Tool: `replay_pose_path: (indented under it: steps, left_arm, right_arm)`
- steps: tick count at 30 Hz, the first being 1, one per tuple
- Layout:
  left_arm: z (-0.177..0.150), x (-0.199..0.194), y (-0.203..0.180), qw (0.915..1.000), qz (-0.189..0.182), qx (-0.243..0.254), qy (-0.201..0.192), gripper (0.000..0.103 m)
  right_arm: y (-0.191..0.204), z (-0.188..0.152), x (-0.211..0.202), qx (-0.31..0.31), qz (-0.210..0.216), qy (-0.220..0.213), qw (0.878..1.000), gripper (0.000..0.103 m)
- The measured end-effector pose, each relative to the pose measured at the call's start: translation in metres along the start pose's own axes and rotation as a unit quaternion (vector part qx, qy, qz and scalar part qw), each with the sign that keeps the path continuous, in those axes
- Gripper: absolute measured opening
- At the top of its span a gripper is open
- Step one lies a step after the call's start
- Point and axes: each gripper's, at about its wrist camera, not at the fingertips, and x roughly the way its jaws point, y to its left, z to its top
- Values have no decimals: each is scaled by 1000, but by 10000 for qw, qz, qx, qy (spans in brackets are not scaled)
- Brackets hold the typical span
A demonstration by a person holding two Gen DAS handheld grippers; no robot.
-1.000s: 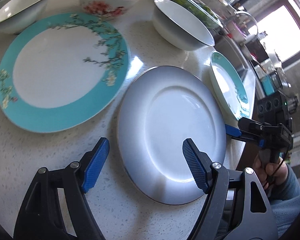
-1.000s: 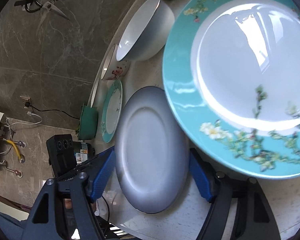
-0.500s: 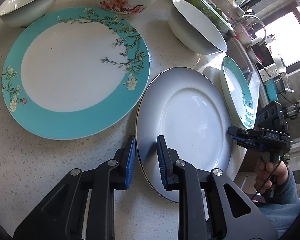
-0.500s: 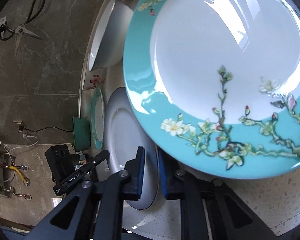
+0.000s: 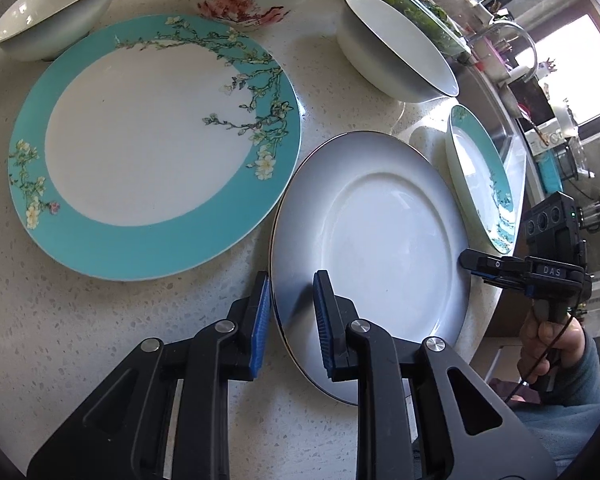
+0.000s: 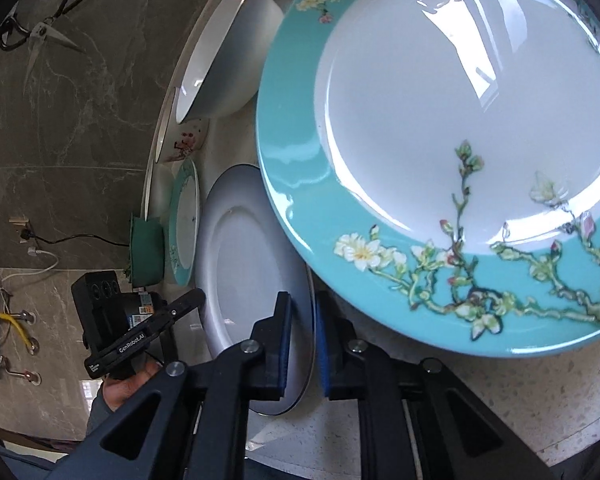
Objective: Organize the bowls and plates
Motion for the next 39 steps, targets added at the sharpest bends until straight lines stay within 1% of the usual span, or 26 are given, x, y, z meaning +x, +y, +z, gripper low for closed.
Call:
replay_pose_path:
  steps: [4,8,14,23,27,30,37,39]
  left_arm:
    - [-11,-3,-1,10000,13,-72,-56,18]
    - [-25,-9,-1,9998,19,-153,-115,18]
    - [-55,-39,-1,9990,42,-261,-349,18]
    - [-108,-83,27,9954,169,-701,-637,18]
    - [-127,-95,45,9935,219,-852,-719,18]
    - [-134,-96,54,9925,249,-926,-764,18]
    - [-143,-84,71,9927,264,-918,-739,18]
    - [-142,-78,71,9934,328,-857,-684,18]
  right_arm:
    - [5,-3,-1,-205,-216,-21,9996,16]
    - [10,-8,1,-319,-267,45,9991,18]
    - [34,-19,1,-653,-324,177,9972,19]
    - [77,-44,32,-1225,-341,553,9903,21]
    - [95,-55,47,-1479,-365,706,9858,23]
    - [105,-58,55,-1631,-423,788,9825,24]
    - [108,-54,61,-1749,-585,830,9793,24]
    - [107,-54,63,-1763,-662,840,9785,24]
